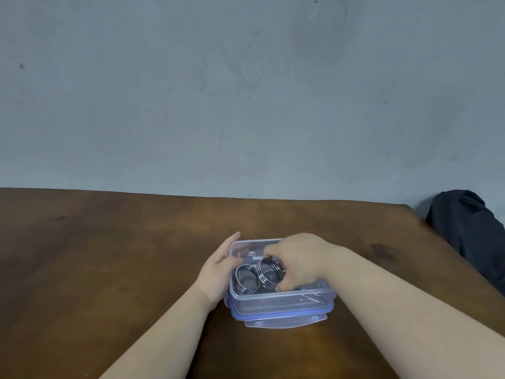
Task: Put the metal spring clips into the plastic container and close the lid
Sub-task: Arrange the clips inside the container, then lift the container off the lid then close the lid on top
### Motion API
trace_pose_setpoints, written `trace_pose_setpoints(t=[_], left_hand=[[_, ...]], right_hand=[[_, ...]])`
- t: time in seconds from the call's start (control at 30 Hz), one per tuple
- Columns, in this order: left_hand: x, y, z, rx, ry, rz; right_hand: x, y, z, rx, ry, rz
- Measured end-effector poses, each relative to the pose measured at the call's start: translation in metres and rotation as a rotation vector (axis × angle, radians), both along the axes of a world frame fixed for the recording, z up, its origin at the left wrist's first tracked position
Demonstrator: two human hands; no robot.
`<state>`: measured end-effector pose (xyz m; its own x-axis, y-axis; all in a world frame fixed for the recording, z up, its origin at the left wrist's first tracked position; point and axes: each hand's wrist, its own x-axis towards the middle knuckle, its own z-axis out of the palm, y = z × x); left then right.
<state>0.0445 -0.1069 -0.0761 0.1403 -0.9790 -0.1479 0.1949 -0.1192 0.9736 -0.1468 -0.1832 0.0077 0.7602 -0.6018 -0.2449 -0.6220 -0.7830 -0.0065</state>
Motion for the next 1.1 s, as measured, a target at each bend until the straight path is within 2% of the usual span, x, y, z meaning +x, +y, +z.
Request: trace_pose_setpoints(t=[0.13,0.27,0.37,0.43,0.5,0.57,0.63,0.7,0.77,0.87,0.93,1.0,1.1], left_hand=[[0.0,-0.001,0.0,-0.021,-0.002,-0.007],[-0.001,-0.001,-0.002,-0.02,0.007,-0.008],[-0.003,0.003,0.002,-0.018,-0.009,0.025],[-0.003,0.01,0.005,-0.019,-0.077,0.045],[-0.004,0.017,0.007,-0.039,-0.223,0.097],[-0.004,0.02,0.007,-0.042,-0.324,0.188],[-0.001,0.023,0.003,-0.075,-0.268,0.192],[0.001,0.031,-0.007,-0.087,-0.269,0.097],[0.0,0.044,-0.008,-0.112,-0.481,-0.035],[-0.011,0.058,-0.008,-0.23,-1.081,-0.318],[-0.021,0.063,-0.011,-0.227,-1.384,-0.393],[-0.026,0.07,-0.014,-0.29,-1.487,-0.379],[-0.024,0.083,-0.012,-0.615,-1.586,-0.332]], right_hand=[[-0.01,0.003,-0.002,0.017,-0.049,-0.06],[-0.027,0.022,0.003,0.103,-0.256,-0.094],[-0.04,0.046,0.002,0.175,-0.315,-0.05],[-0.045,0.062,-0.005,0.131,-0.26,-0.007],[-0.047,0.071,-0.016,0.01,-0.19,0.011],[-0.048,0.073,-0.024,-0.062,-0.224,-0.015],[-0.05,0.075,-0.025,-0.082,-0.266,-0.061],[-0.055,0.078,-0.019,-0.09,-0.304,-0.097],[-0.06,0.079,-0.009,-0.119,-0.332,-0.124],[-0.068,0.077,0.005,-0.159,-0.36,-0.175],[-0.072,0.074,0.012,-0.181,-0.378,-0.2],[-0.075,0.072,0.016,-0.196,-0.378,-0.214],[-0.078,0.069,0.016,-0.178,-0.35,-0.231]])
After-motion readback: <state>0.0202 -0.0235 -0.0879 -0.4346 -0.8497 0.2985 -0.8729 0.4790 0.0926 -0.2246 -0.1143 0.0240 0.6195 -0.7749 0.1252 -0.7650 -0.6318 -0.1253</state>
